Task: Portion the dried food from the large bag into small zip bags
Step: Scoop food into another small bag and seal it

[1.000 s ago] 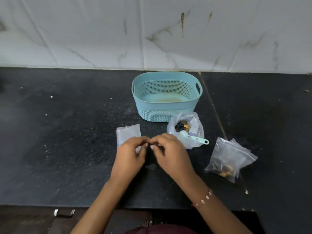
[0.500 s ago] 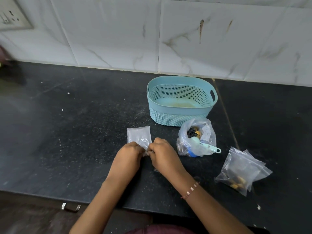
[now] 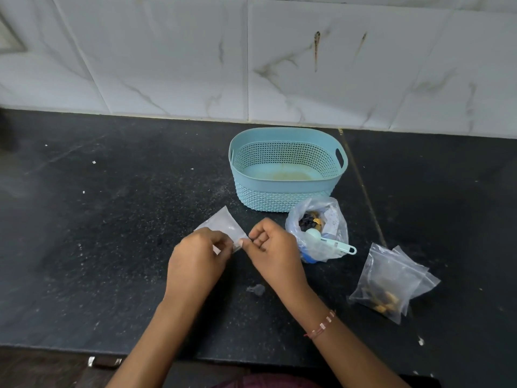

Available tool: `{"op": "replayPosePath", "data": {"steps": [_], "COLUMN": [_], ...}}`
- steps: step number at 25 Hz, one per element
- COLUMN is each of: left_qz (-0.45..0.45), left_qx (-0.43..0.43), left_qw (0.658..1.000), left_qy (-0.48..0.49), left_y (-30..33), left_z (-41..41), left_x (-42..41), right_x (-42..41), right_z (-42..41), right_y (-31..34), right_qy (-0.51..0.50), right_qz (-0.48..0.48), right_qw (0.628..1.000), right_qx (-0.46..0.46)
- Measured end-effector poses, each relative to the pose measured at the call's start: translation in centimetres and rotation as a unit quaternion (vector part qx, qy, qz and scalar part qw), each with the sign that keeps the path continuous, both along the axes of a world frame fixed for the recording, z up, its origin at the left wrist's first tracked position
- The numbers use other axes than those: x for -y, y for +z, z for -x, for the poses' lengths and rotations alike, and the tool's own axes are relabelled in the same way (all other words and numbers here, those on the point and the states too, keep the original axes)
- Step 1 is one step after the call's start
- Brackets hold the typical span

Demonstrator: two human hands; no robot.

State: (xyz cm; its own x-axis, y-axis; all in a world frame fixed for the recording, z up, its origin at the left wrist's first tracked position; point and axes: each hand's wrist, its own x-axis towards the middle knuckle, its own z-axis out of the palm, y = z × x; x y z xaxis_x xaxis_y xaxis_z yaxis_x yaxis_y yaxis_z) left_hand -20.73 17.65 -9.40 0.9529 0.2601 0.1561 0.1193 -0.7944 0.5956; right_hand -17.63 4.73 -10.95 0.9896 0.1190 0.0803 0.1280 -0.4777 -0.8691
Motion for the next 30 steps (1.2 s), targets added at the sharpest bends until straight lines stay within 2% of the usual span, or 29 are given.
{"op": "replayPosePath", "data": {"steps": [2, 5, 9, 12, 15, 18, 22, 23, 25, 27, 30], "left_qz": [0.13, 0.295, 0.436, 0.487, 0.497, 0.502, 0.338, 0.306, 0.279, 0.279, 0.289], "left_qx": [-0.029, -0.054, -0.077, -0.073, -0.059, -0.044, 0.055, 0.063, 0.064, 0.062, 0.044], "left_qw": [0.991, 0.954, 0.896, 0.87, 0.866, 0.864, 0.939, 0.95, 0.958, 0.958, 0.956], "left_qy": [0.014, 0.006, -0.008, -0.006, -0.002, 0.005, 0.028, 0.025, 0.021, 0.019, -0.003], "left_y": [0.2, 0.2, 0.6, 1.1, 1.8, 2.3, 2.5, 2.6, 2.7, 2.8, 3.1], "left_z": [-0.2, -0.4, -0.6, -0.7, -0.9, -1.2, -1.5, -1.5, -1.6, -1.6, -1.6], "left_x": [0.1, 0.1, 0.3, 0.5, 1.0, 1.5, 1.9, 2.3, 3.0, 3.4, 3.4], "right_x": [0.1, 0.1, 0.4, 0.6, 0.7, 1.0, 2.1, 2.2, 2.2, 1.9, 2.1], "right_z": [0.1, 0.3, 0.1, -0.3, -0.5, -0.8, -1.6, -1.6, -1.3, -0.9, -0.7], "right_y": [0.3, 0.9, 1.7, 2.0, 2.0, 1.9, 2.2, 2.3, 2.7, 3.0, 3.4], "right_qy": [0.01, 0.031, 0.037, 0.029, 0.012, -0.012, -0.048, -0.046, -0.033, -0.005, -0.002], "right_qz": [-0.039, -0.09, -0.117, -0.12, -0.113, -0.056, 0.028, 0.026, -0.024, -0.089, -0.129], "right_qw": [0.998, 0.992, 0.991, 0.992, 0.993, 0.991, 0.973, 0.975, 0.989, 0.995, 0.991], "right_qx": [-0.058, -0.085, -0.059, -0.015, 0.039, 0.124, 0.224, 0.217, 0.145, 0.049, -0.024]}}
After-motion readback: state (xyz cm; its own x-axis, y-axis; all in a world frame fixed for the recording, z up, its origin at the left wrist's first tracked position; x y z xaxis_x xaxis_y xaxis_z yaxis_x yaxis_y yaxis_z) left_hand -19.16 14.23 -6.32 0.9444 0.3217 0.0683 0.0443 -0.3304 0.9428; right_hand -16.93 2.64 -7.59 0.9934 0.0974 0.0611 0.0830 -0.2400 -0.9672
